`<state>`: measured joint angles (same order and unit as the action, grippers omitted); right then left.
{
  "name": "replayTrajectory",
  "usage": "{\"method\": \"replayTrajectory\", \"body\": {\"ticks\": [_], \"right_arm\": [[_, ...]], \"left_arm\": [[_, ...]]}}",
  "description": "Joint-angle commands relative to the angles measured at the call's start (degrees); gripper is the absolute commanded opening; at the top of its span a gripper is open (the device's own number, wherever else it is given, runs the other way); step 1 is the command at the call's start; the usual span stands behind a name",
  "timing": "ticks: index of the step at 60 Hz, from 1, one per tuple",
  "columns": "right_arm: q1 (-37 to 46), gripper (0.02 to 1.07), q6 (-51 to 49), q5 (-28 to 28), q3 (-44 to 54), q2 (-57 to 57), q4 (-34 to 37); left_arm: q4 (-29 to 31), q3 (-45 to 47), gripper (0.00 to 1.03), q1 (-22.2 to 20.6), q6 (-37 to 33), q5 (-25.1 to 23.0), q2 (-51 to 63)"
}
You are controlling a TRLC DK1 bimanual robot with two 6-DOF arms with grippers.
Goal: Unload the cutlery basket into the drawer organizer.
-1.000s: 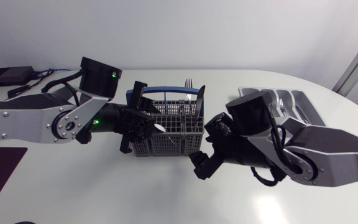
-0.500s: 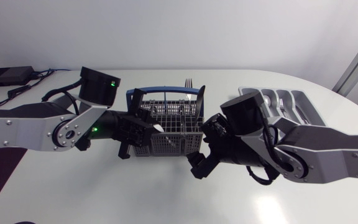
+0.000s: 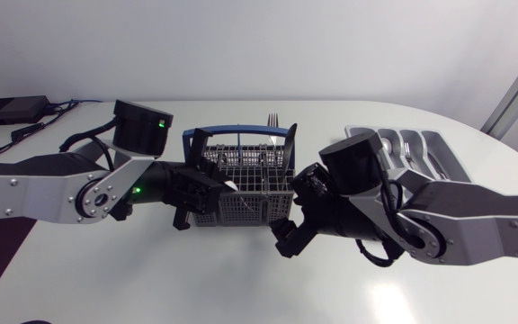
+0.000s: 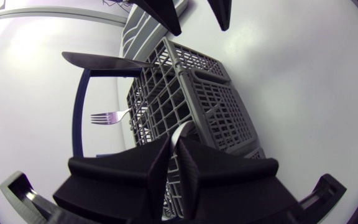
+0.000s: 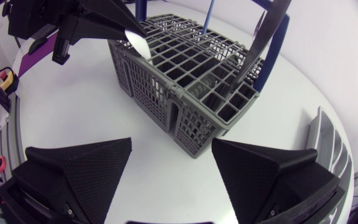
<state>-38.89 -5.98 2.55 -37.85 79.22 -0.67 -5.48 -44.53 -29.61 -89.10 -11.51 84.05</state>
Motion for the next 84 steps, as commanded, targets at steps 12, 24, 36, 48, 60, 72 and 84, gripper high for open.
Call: {"method": "replayTrajectory", "body": {"ticks": [12,24,36,48,60,72,84], "right_arm": [[0.22,0.95,0.53,-0.52,0.32,1.02,-1.00],[-0.22,0.95,0.62,-0.79,0.40,0.58,-0.83],[-1.10,0.95,0.62,-1.58,1.11,-0.82,-0.48],[-1.54,0.95,0.70,-1.84,1.81,-1.79,-0.30],[-1.62,0.95,0.88,-1.93,2.69,-1.79,-0.48],[-1.18,0.95,0.79,-2.02,2.60,-1.53,-0.56],[-0.57,0.95,0.79,-2.02,2.60,-0.73,-0.74]], "left_arm": [[2.05,-0.99,0.09,-0.28,0.68,-1.06,-3.89],[3.45,-1.26,0.09,-0.28,0.86,-0.97,-8.11],[6.62,-1.96,0.09,-0.63,0.51,-0.01,-11.63],[6.88,1.12,0.11,-1.33,-2.13,0.26,-14.35],[4.51,4.89,0.33,-0.98,-5.91,0.26,-15.58],[5.30,4.46,0.53,0.51,-11.10,-0.80,-14.18],[5.12,4.02,0.59,2.18,-16.72,-2.03,-11.63]]}}
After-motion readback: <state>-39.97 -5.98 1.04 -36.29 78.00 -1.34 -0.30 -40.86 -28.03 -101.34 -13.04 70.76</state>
